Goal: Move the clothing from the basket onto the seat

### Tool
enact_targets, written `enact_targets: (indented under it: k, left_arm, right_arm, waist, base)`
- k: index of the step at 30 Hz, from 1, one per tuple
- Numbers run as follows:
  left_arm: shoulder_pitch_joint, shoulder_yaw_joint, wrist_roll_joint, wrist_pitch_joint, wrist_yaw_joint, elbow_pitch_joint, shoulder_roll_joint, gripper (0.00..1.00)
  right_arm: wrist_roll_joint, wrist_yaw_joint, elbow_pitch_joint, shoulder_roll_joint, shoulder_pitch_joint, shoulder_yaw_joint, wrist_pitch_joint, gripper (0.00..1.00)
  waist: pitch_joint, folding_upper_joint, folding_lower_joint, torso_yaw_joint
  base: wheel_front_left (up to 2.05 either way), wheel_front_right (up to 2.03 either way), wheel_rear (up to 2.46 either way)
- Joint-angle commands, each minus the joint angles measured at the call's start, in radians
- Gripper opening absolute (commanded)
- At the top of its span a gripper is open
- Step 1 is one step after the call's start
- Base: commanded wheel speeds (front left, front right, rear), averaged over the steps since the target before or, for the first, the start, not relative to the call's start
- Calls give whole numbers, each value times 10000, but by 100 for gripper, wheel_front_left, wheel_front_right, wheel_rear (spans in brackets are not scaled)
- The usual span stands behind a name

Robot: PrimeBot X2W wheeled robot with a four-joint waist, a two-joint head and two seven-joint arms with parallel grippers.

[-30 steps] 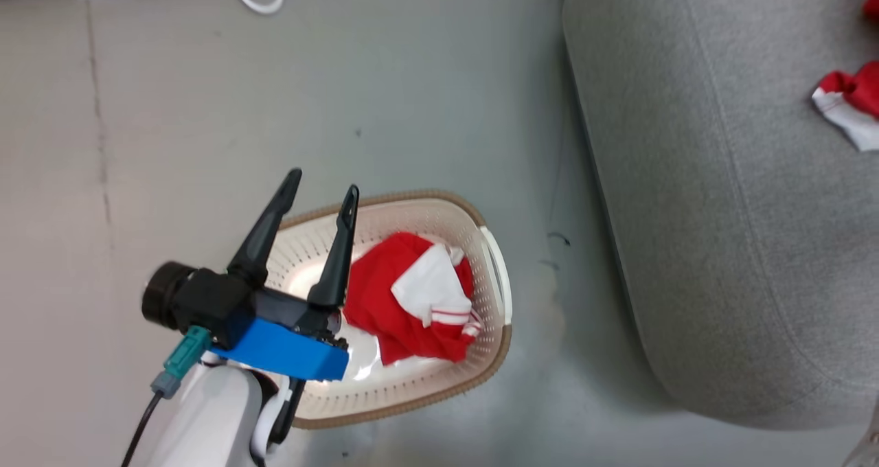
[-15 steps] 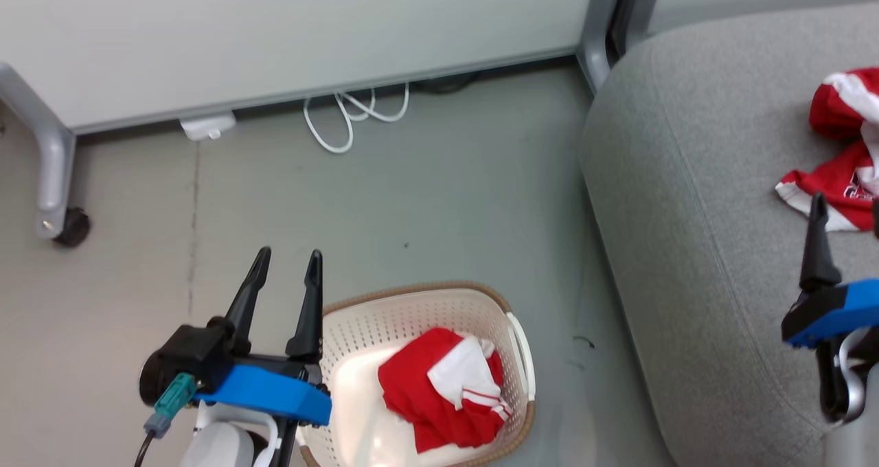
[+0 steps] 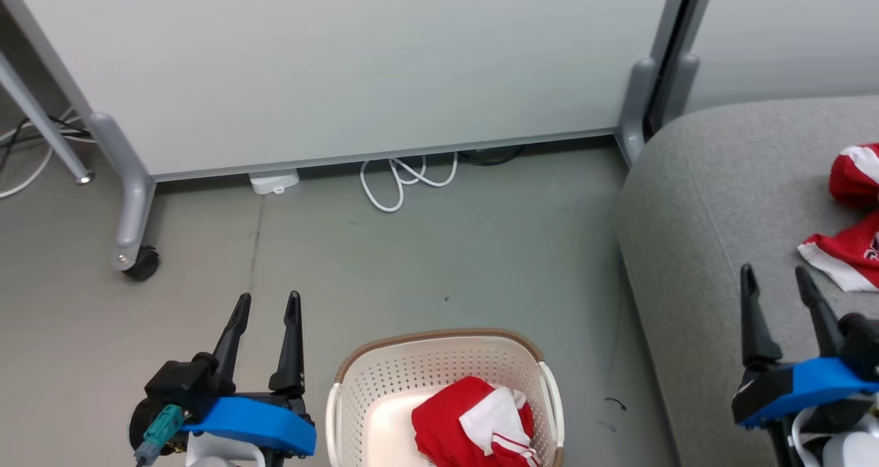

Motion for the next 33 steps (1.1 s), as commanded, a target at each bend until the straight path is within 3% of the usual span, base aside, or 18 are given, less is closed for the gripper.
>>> enact_targets:
  k: [1,12,33]
  left_arm:
    - [53,99,6,-26,-65,63,16,100]
    - [218,350,-62,-28,-91,554,95,100]
    - [306,375,28,-26,-93,698,203,100]
  right_arm:
    - [69,5,-104,7,294,116,4,100]
    - [460,5,-39,8,915,581,-175,100]
    - [564,5,209,10,1109,934,-206,100]
  waist:
    - [-169,-1,2,203]
    - [-440,-1,2,564]
    - [-554,-1,2,383]
  base:
    - [0,0,0]
    - [0,0,0]
    - [0,0,0]
